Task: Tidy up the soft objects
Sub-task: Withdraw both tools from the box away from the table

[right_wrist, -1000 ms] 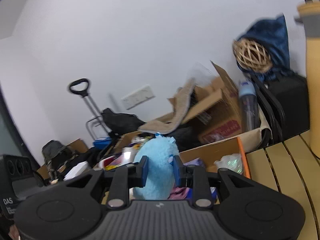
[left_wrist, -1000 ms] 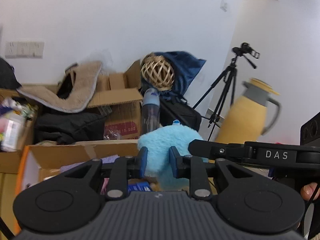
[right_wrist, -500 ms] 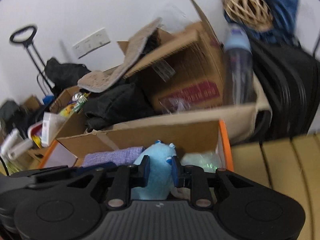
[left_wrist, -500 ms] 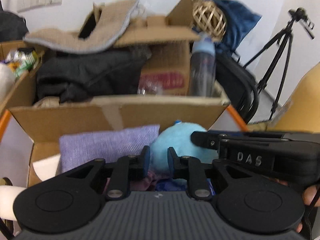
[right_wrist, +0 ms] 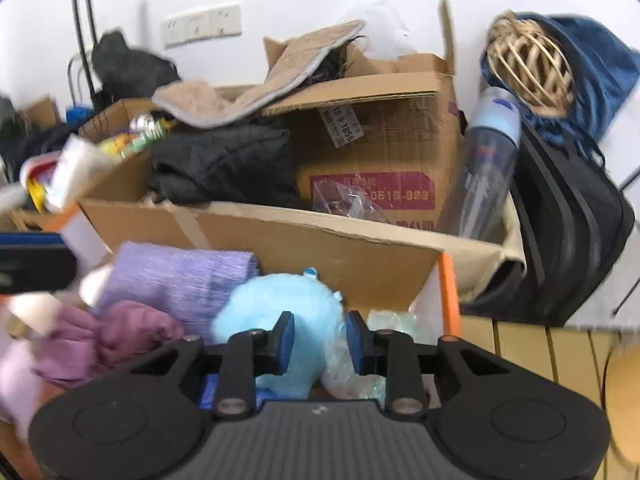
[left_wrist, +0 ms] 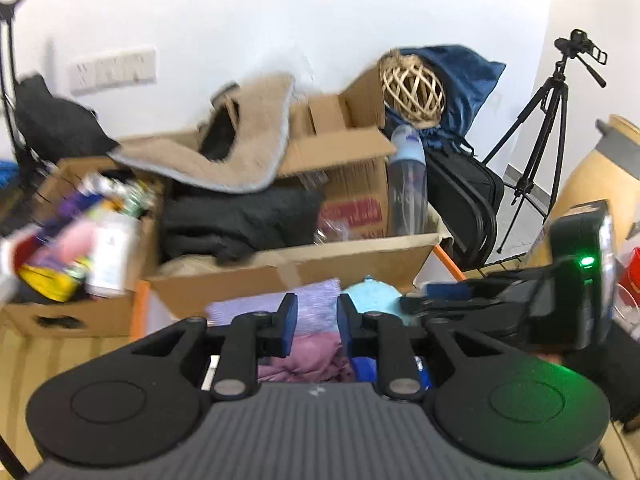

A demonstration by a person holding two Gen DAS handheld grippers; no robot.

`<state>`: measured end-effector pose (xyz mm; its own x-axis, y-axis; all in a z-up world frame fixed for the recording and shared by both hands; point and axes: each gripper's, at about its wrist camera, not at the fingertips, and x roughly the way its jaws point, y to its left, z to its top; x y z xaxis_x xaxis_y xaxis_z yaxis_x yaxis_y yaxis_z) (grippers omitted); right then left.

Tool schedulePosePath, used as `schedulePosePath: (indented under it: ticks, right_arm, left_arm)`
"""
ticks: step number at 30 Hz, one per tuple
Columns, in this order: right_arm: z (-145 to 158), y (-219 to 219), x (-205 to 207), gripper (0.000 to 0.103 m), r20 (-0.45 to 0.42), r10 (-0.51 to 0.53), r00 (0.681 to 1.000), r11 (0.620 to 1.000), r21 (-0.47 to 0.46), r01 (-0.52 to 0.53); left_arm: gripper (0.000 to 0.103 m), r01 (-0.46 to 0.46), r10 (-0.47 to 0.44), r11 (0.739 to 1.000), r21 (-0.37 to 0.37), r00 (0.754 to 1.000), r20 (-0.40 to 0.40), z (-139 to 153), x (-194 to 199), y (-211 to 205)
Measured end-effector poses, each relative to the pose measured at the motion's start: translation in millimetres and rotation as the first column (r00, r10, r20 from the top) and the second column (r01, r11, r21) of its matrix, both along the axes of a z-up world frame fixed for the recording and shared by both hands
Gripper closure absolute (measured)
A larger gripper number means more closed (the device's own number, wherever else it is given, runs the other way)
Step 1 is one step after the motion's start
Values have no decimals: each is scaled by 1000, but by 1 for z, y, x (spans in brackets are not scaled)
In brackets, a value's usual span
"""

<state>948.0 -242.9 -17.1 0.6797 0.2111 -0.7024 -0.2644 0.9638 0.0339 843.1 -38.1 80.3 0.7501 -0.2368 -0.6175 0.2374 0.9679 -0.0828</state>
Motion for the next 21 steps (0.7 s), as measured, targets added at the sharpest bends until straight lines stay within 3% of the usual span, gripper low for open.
schedulePosePath:
  ticks: [3,7,10,12,17,19,20,21]
  right_arm:
    - [31,-4,-31,68,43,1,999,1000,-18,0]
    - [79,-20,-82,63,71,13,997,999,-45,-10]
    - [110,-34,-117,51,76,-28,997,998,-47,31]
    - [129,-43,-145,50,92,-54,994,998,-30,57]
    - [152,-49,-207,37,154,-82,985,997,0,83]
    - [154,-50,-230,37,184,-90,979,996,9,90]
    - [154,-50,-242,36,200,-98,975,995,19,96]
    - [154,-49,-255,36,215,-101,971,995,28,97]
  left_arm:
    - [68,-21,21,1000,15,1000,16,21,-31,17]
    - [61,-39,36,998,53,998,49,40,-78,38]
    - [52,-63,59,997,51,995,79,55,-113,54]
    - [43,-72,66,996,52,993,101,63,-134,60]
    - [29,-84,80,996,18,982,172,80,-192,64]
    - [16,-99,97,995,1,971,217,82,-219,63]
    - [4,-117,114,993,-4,963,245,80,-231,63]
    - [0,-131,129,991,-10,952,277,78,-246,62]
